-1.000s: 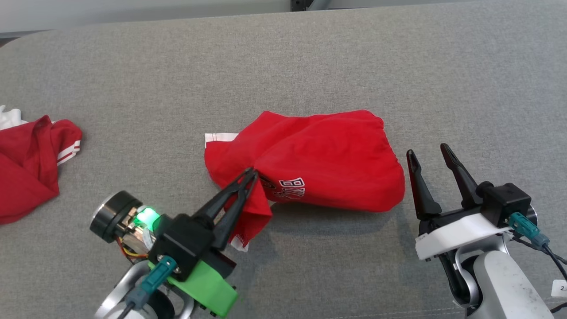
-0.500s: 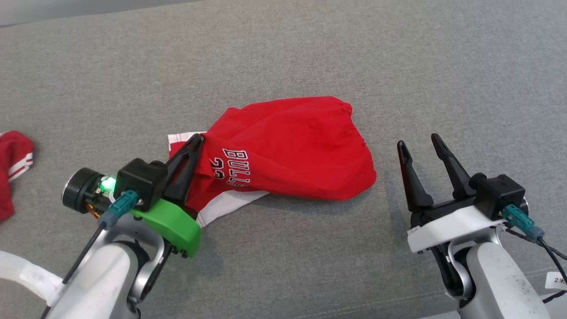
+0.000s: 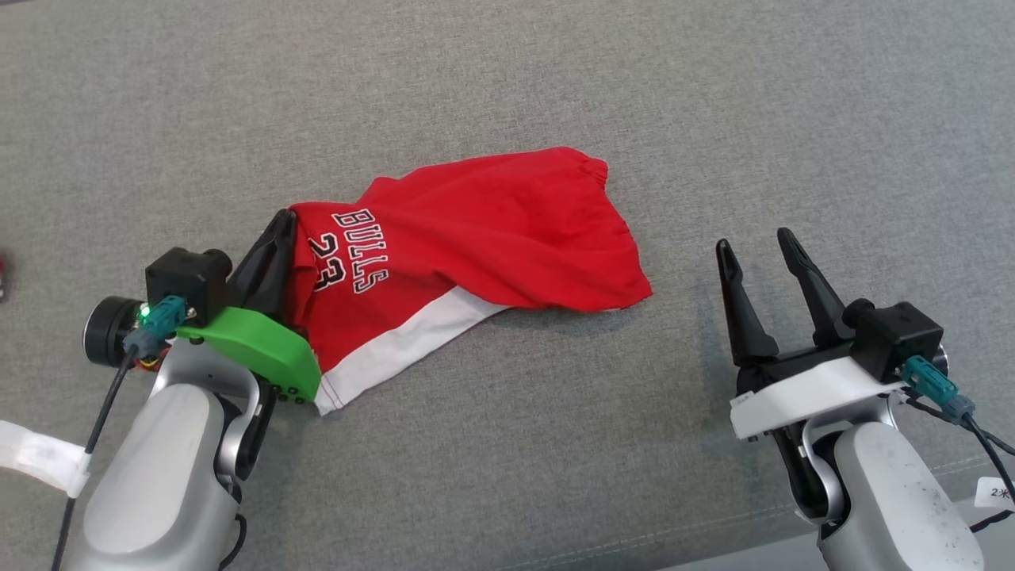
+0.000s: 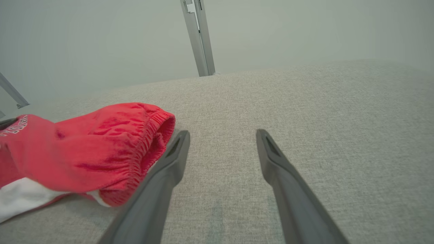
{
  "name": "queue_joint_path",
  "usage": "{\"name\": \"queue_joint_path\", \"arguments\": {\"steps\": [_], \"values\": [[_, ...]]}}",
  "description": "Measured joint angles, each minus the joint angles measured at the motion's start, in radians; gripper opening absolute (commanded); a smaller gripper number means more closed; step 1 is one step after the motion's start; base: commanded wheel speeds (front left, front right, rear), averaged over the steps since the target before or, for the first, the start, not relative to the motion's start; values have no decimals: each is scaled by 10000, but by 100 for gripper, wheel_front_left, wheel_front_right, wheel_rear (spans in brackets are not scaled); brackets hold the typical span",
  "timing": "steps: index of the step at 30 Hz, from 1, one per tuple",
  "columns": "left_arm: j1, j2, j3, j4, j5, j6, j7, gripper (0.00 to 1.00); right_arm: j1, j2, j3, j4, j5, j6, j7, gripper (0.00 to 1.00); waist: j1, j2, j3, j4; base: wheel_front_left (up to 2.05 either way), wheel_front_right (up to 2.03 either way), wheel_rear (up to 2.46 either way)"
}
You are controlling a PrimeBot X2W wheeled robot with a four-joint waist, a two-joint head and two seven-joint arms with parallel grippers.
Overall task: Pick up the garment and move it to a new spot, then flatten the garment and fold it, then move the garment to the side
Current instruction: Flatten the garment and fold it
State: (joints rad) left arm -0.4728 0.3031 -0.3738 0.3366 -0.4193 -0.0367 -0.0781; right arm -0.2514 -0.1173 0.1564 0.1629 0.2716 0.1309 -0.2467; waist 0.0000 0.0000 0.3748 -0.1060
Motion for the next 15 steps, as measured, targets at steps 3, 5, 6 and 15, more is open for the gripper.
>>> {"name": "queue_joint_path", "arguments": {"steps": [3,5,6,15], "values": [[-87,-171,226,407,-211,-42,-543,80,-29,0,-2,115,15,0,-15,100,0,0,-33,106,0,0,0],[-86,-288,339,589,-343,-42,-869,100,-68,-10,6,174,31,0,-17,100,0,0,-98,163,0,0,0],[-69,-393,428,616,-470,-44,-1041,100,-77,-21,13,205,40,0,-27,100,0,0,-144,190,0,0,0],[881,-719,1281,-90,-792,552,-1749,100,-70,-111,29,343,63,0,-69,100,0,0,-628,485,0,0,0]]}}
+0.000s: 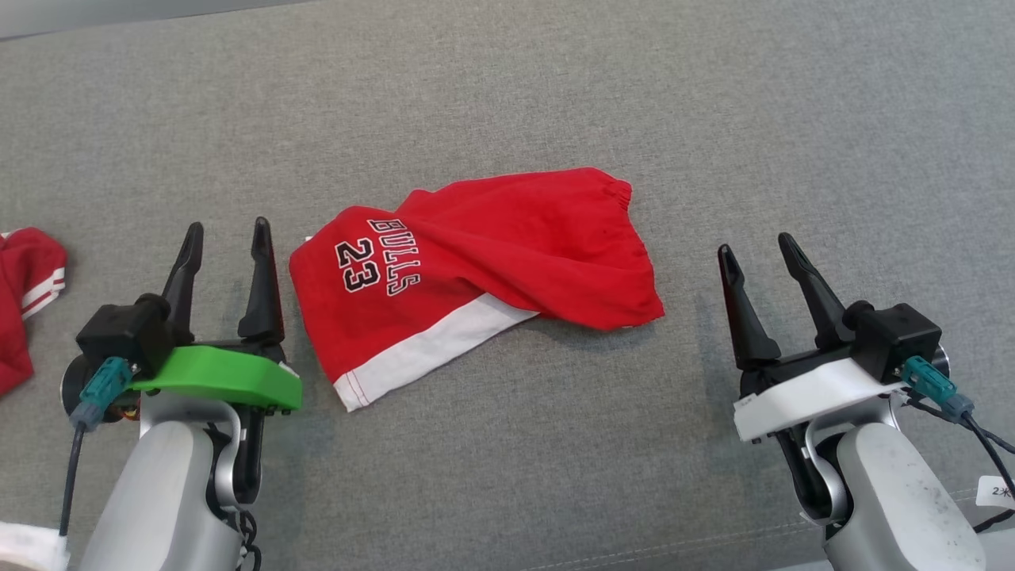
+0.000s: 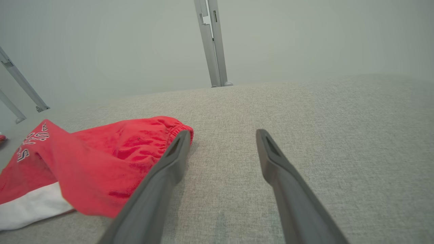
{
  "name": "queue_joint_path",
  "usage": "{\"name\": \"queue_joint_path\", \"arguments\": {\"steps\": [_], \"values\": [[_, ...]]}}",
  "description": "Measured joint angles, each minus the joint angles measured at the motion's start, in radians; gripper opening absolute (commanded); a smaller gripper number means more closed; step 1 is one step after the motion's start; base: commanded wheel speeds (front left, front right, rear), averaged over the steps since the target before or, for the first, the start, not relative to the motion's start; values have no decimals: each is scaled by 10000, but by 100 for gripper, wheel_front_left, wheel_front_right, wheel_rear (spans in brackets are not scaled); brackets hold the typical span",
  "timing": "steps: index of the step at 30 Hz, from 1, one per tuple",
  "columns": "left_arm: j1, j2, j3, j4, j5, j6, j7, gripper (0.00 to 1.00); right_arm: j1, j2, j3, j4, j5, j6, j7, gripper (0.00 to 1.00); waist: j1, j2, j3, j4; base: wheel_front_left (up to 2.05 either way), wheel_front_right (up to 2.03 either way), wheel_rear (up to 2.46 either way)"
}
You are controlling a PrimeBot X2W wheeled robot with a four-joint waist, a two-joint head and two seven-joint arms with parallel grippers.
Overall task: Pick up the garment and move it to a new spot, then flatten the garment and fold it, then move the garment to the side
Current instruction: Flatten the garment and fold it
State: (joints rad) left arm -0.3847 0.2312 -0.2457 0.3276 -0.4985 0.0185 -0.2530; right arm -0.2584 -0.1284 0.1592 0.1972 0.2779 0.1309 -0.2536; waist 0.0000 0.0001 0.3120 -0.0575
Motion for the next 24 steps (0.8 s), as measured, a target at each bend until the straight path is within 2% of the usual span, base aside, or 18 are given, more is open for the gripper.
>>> {"name": "queue_joint_path", "arguments": {"steps": [6,11,21,24], "values": [[905,-4,646,-1526,713,608,-81,100,53,-38,-58,-40,-196,0,-33,100,0,0,-313,192,0,0,0],[1778,42,895,-2393,1290,842,-81,100,163,-42,-82,-46,-259,0,-33,100,0,0,-547,275,0,0,0],[2248,35,782,-2704,1394,909,-81,100,297,-123,-67,-50,-263,0,-29,100,0,0,-824,372,0,0,0],[2247,27,694,-2704,1394,899,-79,100,303,-244,245,-48,-267,0,125,100,0,0,-818,416,0,0,0]]}}
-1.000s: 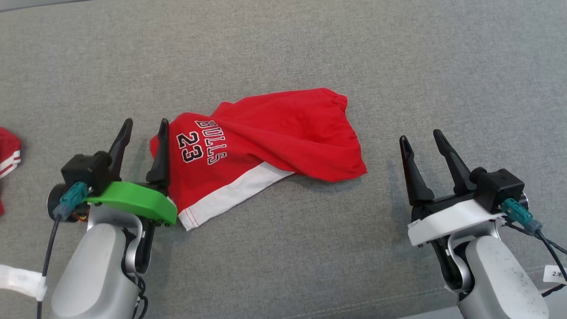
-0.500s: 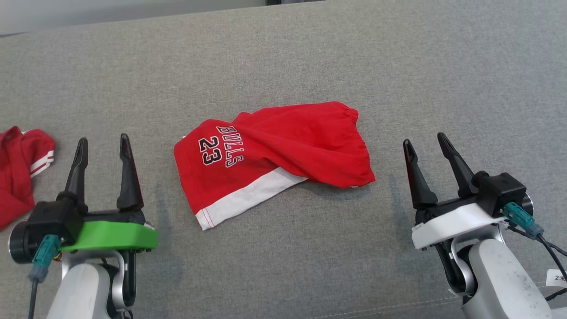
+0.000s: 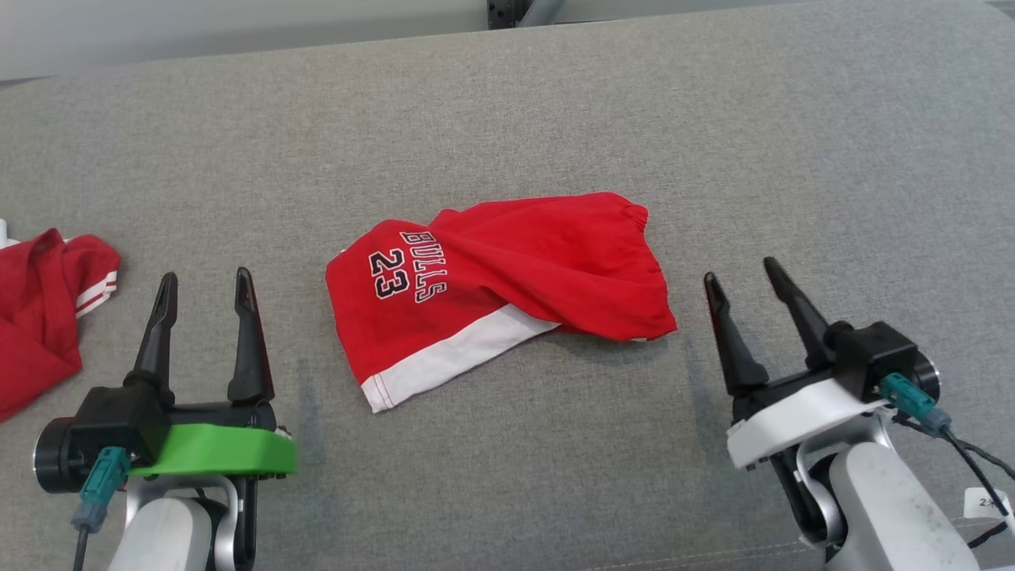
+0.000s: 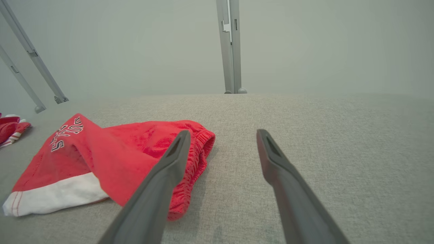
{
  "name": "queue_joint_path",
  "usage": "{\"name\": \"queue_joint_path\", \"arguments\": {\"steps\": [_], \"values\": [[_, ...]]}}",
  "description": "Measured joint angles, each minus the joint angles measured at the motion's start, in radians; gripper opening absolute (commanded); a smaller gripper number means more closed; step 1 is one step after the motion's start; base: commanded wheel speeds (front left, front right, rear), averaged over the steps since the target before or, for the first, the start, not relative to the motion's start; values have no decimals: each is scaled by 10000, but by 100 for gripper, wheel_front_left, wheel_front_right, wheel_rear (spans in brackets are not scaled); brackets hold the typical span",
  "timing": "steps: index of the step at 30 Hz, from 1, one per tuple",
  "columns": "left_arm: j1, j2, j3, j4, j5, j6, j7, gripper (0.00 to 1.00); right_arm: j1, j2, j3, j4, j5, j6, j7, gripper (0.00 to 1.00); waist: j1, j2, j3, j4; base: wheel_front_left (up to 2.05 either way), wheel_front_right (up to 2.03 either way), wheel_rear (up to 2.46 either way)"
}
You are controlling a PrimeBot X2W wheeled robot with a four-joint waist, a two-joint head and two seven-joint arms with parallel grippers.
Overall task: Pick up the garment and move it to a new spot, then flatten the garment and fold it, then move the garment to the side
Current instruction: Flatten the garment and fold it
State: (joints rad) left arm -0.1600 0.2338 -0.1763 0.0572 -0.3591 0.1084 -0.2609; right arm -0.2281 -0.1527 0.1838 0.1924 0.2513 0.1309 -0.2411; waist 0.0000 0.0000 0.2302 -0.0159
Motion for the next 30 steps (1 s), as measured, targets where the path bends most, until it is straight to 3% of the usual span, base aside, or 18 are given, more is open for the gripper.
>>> {"name": "queue_joint_path", "arguments": {"steps": [8,14,15,17,22,30], "values": [[-132,-104,-265,148,13,-61,31,100,469,-286,1563,174,71,0,462,100,0,0,176,249,0,0,0],[-257,-221,-341,276,10,-113,31,100,99,-437,1659,637,-541,0,395,100,0,0,364,354,0,0,0],[-296,-230,-357,297,10,-117,31,100,-29,-433,1657,757,-708,0,368,46,0,0,385,373,0,0,0],[-377,-257,-399,347,12,-163,29,100,-201,-405,1697,907,-780,0,351,0,0,0,425,420,0,0,0],[-509,-301,-428,428,25,-203,27,100,-410,-683,2266,610,-894,0,577,0,0,0,532,501,0,0,0],[-512,-347,-309,462,27,-203,0,100,-267,-1743,3012,-1653,-667,0,2013,0,0,0,593,338,0,0,0]]}}
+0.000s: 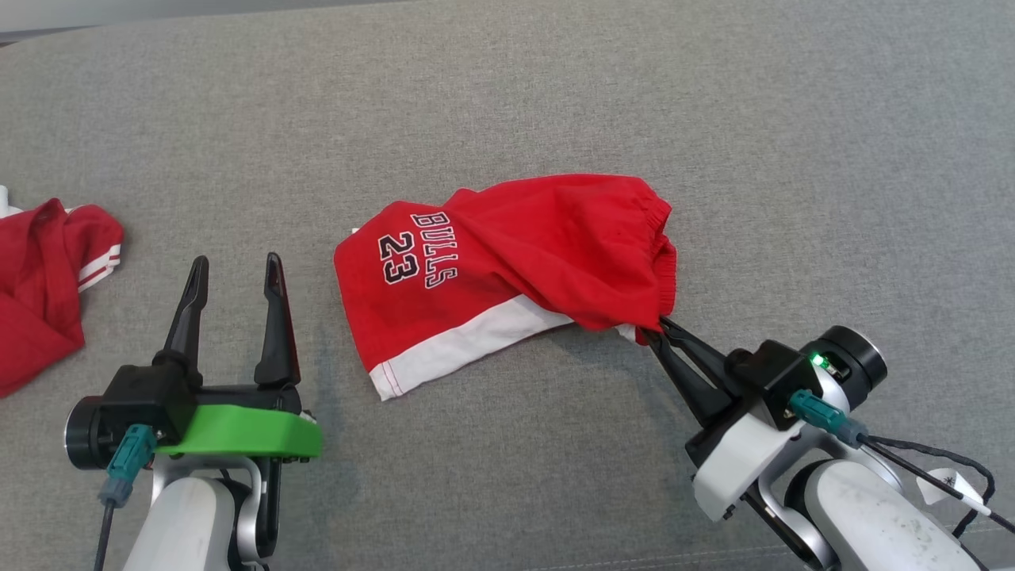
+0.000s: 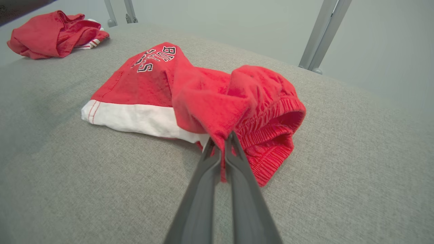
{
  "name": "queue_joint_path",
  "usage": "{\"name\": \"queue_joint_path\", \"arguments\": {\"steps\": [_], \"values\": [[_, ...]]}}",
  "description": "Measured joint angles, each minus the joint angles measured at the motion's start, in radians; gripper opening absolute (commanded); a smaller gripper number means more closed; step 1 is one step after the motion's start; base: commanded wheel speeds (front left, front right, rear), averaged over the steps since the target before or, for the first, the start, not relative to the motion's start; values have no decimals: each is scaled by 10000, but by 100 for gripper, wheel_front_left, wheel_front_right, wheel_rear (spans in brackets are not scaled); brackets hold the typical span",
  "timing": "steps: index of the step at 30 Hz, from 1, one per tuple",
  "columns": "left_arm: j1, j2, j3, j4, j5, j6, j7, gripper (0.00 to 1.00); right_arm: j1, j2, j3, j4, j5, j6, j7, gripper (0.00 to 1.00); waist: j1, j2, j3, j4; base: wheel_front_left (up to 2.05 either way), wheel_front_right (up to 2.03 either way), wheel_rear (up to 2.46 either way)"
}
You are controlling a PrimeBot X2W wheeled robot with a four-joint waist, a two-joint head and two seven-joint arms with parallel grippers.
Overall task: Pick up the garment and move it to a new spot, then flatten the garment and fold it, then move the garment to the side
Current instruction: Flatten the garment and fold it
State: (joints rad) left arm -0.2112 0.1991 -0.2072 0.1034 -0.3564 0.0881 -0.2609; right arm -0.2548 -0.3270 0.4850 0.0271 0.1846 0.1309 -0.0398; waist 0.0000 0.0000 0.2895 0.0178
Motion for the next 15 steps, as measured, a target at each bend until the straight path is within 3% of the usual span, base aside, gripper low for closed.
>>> {"name": "queue_joint_path", "arguments": {"steps": [9,15], "values": [[-27,-59,15,-31,63,-92,-2,100,506,-447,-125,-2855,867,0,1732,0,0,0,50,-95,0,0,0],[-46,-115,75,-117,127,-98,-2,100,458,-477,-752,-3730,746,0,2057,0,0,0,138,-60,0,0,0]]}}
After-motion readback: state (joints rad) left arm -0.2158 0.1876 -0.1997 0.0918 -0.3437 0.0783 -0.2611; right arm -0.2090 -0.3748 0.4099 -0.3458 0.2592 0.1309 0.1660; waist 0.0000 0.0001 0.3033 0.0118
